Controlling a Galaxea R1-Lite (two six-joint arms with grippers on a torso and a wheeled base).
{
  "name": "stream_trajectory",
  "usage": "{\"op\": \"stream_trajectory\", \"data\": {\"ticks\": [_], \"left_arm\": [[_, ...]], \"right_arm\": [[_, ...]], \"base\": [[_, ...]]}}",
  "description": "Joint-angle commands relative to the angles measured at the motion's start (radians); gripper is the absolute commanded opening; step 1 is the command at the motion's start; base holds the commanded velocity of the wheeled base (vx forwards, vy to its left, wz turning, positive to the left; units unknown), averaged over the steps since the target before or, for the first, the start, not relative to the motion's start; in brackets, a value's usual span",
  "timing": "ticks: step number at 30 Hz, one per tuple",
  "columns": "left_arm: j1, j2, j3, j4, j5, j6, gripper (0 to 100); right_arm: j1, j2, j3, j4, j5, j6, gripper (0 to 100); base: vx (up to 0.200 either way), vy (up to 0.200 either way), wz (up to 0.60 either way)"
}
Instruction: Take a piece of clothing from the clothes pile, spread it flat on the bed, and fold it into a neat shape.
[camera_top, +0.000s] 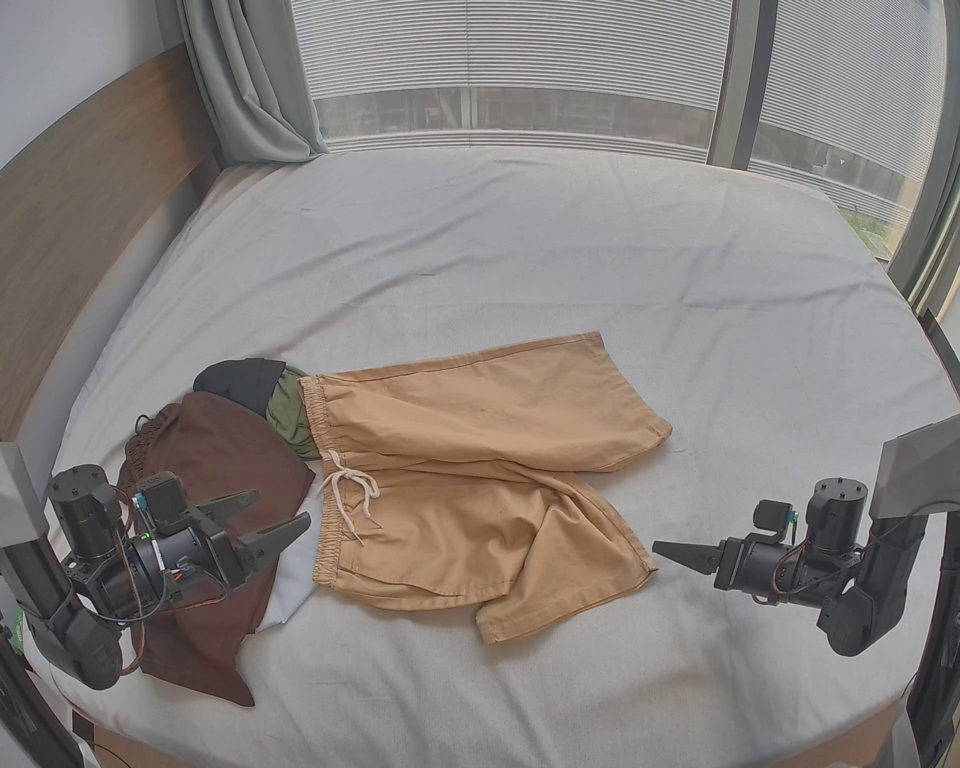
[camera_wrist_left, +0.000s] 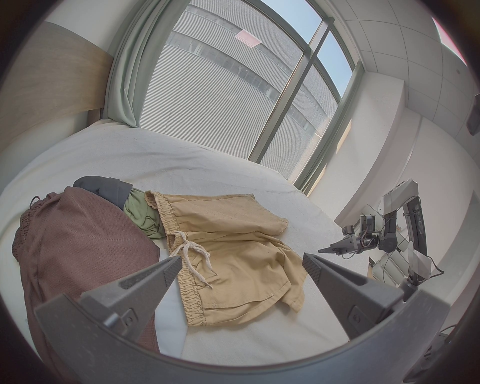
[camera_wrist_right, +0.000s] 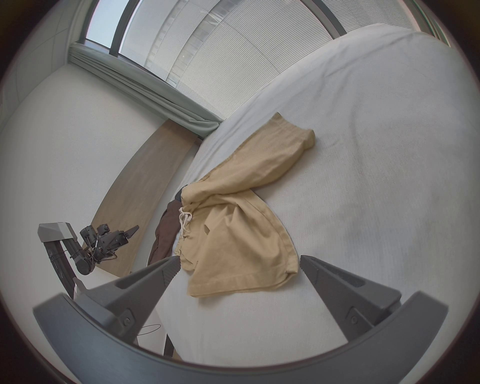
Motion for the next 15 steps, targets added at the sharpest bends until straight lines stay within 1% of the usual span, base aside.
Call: {"op": "stream_trajectory", "data": {"ticks": [1, 7, 11, 15], "left_arm": [[0.0, 0.004, 0.0, 0.0, 0.002, -0.004, 100], [0.002, 0.0, 0.002, 0.0, 0.001, -0.005, 100], [0.005, -0.004, 0.003, 0.0, 0.001, -0.007, 100], [0.008, -0.003, 0.006, 0.0, 0.001, -0.005, 100]], "right_arm": [[0.01, 0.063, -0.001, 0.0, -0.001, 0.003, 100], [0.021, 0.117, -0.019, 0.0, -0.007, 0.005, 100], [0.041, 0.163, -0.048, -0.002, -0.051, 0.008, 100], [0.058, 0.183, -0.061, -0.002, -0.057, 0.019, 100]], "base": [[0.0, 0.0, 0.0], [0.0, 0.0, 0.0], [0.0, 0.0, 0.0], [0.0, 0.0, 0.0]]}}
